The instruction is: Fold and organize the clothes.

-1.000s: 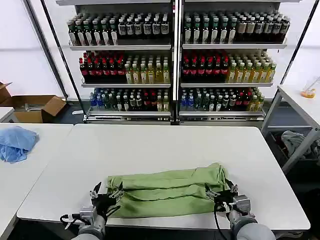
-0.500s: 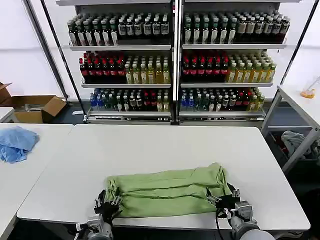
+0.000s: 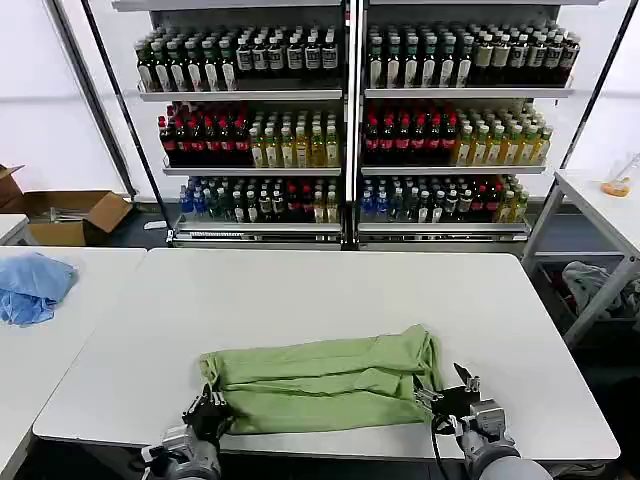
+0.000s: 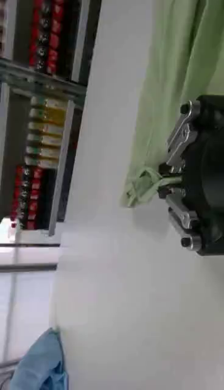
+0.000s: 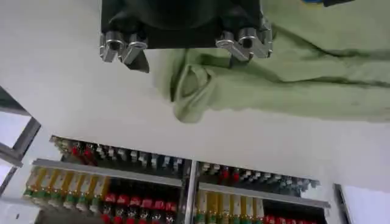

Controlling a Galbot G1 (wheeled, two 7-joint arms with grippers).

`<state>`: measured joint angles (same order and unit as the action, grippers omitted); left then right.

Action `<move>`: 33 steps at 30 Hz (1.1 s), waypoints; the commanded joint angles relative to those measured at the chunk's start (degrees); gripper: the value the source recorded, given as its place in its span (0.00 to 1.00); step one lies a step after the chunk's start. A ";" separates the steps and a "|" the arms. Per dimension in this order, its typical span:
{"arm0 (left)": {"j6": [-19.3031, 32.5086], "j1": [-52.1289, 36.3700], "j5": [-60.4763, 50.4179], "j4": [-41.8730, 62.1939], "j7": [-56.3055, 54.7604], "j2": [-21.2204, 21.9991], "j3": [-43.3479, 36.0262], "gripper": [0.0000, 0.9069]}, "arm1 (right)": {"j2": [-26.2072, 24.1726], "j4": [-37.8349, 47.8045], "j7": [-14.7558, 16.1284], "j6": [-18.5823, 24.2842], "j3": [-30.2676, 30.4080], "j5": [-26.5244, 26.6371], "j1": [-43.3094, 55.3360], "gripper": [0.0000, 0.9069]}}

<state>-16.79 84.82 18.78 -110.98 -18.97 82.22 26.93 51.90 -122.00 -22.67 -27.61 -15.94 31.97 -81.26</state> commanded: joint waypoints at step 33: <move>-5.00 -11.00 41.09 -8.70 6.73 -3.65 -12.89 0.02 | 0.79 1.20 1.25 0.37 1.22 1.48 5.70 1.00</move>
<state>-21.62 76.24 53.29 -122.62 -13.73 73.52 28.50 52.60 -120.99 -21.55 -27.29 -14.67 32.94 -76.81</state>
